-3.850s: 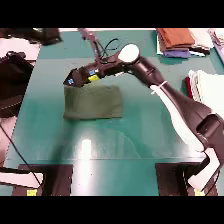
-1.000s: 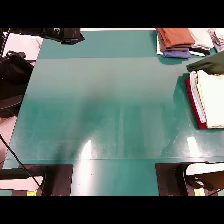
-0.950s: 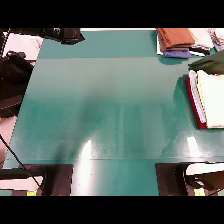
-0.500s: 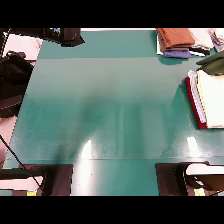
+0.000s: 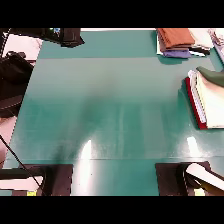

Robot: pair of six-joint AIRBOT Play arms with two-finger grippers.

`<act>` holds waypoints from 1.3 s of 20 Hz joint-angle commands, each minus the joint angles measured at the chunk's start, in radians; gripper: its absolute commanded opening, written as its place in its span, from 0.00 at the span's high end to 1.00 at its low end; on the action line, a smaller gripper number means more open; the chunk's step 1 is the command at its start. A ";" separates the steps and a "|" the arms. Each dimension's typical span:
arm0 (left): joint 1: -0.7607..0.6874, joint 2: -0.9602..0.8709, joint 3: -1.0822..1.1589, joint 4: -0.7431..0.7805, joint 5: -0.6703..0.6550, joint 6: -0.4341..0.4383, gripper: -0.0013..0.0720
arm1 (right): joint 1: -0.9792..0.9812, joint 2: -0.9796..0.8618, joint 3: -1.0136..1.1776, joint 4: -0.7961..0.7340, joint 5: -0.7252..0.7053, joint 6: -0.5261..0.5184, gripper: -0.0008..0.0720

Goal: Fold the shirts.

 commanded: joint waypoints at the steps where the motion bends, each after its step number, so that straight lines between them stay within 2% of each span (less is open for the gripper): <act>1: 0.000 0.000 0.000 0.000 -0.004 0.019 0.95 | -0.048 0.116 -0.216 -0.148 0.016 0.000 0.79; 4: 0.000 0.000 0.000 0.000 -0.005 0.023 0.95 | -0.083 0.156 -0.314 -0.211 0.008 0.000 0.35; 5: 0.000 0.000 0.000 0.000 -0.005 0.023 0.95 | -0.095 0.156 -0.309 -0.214 0.017 0.001 0.26; 9: 0.000 0.000 0.000 0.000 -0.015 0.023 0.95 | -0.074 0.156 -0.175 -0.161 0.035 0.001 0.26; 12: 0.001 0.000 0.000 -0.001 -0.022 0.023 0.95 | 0.040 0.156 -0.071 -0.056 0.060 0.001 0.26; 15: 0.001 0.001 0.000 -0.001 -0.023 0.021 0.95 | 0.253 0.156 -0.032 0.043 0.062 0.001 0.26; 19: 0.001 0.001 0.000 -0.001 -0.020 0.022 0.95 | 0.597 0.156 -0.032 0.046 0.019 0.000 0.26; 22: 0.001 0.001 0.000 -0.001 -0.020 0.022 0.95 | 0.815 0.156 -0.032 0.045 -0.071 0.000 0.27; 23: 0.001 0.001 0.000 -0.001 -0.020 0.022 0.95 | 0.872 0.156 -0.032 0.045 -0.099 0.000 0.33; 24: 0.001 0.001 0.000 -0.001 -0.020 0.022 0.95 | 0.916 0.156 -0.032 0.045 -0.123 -0.001 0.50; 26: 0.001 0.001 0.000 -0.001 -0.020 0.022 0.95 | 0.977 0.156 -0.032 0.045 -0.157 -0.001 0.92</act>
